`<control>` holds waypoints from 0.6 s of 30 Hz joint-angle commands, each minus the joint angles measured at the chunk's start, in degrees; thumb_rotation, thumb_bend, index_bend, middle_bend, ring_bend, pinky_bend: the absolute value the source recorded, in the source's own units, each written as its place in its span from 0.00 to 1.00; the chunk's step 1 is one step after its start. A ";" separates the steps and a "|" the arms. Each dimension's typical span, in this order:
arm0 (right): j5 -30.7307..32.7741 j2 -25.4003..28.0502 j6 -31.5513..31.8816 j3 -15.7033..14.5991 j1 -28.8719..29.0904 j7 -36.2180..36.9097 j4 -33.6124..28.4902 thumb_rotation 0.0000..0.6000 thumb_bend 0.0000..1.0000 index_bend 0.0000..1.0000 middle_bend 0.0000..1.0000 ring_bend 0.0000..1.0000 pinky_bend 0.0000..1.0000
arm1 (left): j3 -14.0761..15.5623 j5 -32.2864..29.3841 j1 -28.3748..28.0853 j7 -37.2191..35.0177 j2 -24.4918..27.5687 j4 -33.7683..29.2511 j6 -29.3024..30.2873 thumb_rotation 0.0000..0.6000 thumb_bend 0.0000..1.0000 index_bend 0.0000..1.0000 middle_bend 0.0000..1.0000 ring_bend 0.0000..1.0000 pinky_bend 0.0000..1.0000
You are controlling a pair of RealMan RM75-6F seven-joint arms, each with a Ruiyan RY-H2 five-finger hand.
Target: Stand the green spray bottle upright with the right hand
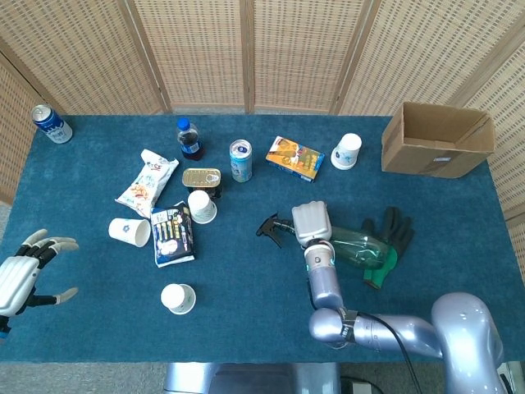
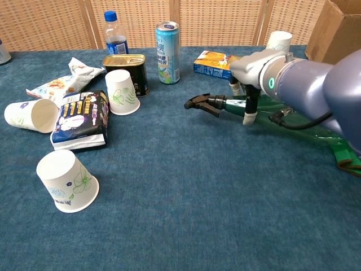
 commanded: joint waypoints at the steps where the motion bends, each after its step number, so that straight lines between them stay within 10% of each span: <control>1: 0.59 2.48 1.86 1.86 -0.35 1.33 -5.33 1.00 0.16 0.56 0.54 0.44 0.50 | 0.03 0.06 -0.04 -0.15 -0.12 0.15 -0.01 0.99 0.18 0.28 0.27 0.22 0.10; 18: -2.18 19.05 -3.45 12.10 -9.71 27.31 -25.76 1.00 0.16 0.59 0.55 0.45 0.50 | -0.02 1.39 0.78 0.78 0.36 -1.00 2.89 0.99 0.18 0.28 0.27 0.22 0.09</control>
